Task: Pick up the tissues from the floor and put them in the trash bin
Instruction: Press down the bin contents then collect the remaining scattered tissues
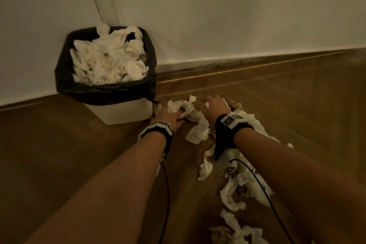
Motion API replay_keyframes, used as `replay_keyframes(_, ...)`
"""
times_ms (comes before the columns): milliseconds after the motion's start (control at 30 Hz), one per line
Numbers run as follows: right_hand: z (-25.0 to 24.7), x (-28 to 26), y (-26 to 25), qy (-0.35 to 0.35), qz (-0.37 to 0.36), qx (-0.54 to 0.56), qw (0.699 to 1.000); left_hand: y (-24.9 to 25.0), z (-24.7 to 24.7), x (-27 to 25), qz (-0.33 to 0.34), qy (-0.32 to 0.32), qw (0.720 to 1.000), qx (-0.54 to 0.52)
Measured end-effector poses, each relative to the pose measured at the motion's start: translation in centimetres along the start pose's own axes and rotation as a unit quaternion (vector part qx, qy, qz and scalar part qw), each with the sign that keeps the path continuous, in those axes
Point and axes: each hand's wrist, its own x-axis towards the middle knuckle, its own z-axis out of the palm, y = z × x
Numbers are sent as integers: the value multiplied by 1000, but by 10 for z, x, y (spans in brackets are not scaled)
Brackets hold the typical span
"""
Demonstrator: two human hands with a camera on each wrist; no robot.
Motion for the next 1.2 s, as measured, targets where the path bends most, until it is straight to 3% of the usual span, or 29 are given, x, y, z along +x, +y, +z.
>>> replay_keyframes(233,0,-2,2,-29,-24,-67,997,-5,13,-11,-76,7,993,-95)
replay_keyframes(500,8,3,-2,-38,-2,-56,998,-17,15,-28,-98,17,974,-206)
replay_keyframes(767,34,54,-18,-147,-39,-167,974,-20,34,-36,-107,97,917,-371)
replay_keyframes(867,39,65,-18,-172,-82,-208,960,-22,34,-42,-52,95,885,-454)
replay_keyframes(933,43,71,-18,-206,-97,-237,945,-21,35,-43,-27,94,907,-408)
replay_keyframes(1000,48,71,-18,-230,-80,-223,944,-23,38,-42,-50,101,925,-364)
replay_keyframes(1100,52,64,-19,-211,-68,-223,949,-26,42,-42,-74,109,923,-362)
replay_keyframes(1200,50,54,-21,-167,-68,-206,962,-29,42,-42,-57,113,917,-379)
